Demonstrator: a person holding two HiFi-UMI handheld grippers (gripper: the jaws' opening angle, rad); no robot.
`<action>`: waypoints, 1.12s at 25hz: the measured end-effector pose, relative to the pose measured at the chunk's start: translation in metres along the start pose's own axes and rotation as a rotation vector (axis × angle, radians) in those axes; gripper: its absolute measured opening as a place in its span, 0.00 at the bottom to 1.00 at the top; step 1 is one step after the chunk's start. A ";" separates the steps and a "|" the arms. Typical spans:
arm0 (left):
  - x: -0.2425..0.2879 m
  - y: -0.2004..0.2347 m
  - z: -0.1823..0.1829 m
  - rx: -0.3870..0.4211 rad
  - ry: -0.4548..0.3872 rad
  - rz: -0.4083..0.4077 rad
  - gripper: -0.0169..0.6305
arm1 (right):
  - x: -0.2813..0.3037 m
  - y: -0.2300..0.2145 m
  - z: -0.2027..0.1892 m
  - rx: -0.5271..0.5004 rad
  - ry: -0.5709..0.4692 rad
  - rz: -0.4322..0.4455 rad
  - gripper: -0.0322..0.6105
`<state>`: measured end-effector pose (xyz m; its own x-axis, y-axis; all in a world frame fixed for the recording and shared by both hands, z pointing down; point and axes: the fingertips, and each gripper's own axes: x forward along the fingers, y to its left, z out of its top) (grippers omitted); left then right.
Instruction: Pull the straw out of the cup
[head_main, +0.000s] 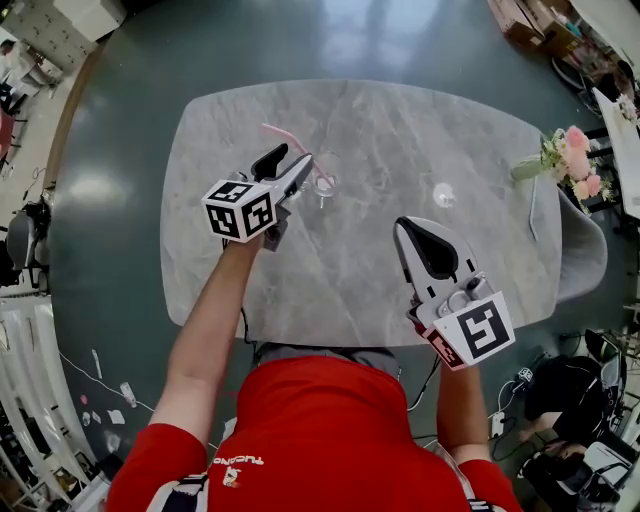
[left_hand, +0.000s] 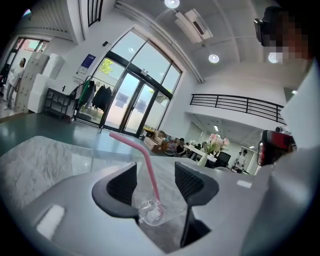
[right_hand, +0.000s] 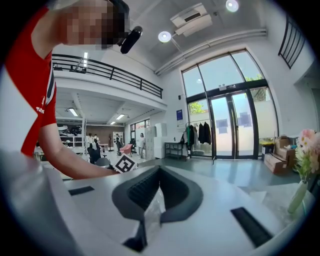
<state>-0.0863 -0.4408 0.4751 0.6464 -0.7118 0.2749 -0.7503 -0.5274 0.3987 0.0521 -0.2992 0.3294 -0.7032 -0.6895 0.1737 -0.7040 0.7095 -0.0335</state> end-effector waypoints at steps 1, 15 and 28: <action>0.003 0.001 -0.002 -0.009 0.003 -0.007 0.36 | -0.001 -0.001 -0.002 0.004 0.004 -0.006 0.05; 0.020 0.013 -0.007 -0.043 0.010 -0.002 0.20 | -0.009 -0.009 -0.016 0.043 0.034 -0.062 0.05; 0.011 0.002 0.003 0.016 -0.033 -0.026 0.07 | -0.008 -0.011 -0.023 0.058 0.032 -0.064 0.05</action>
<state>-0.0809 -0.4513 0.4770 0.6606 -0.7129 0.2353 -0.7359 -0.5530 0.3908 0.0675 -0.2978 0.3506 -0.6535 -0.7277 0.2081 -0.7527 0.6536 -0.0782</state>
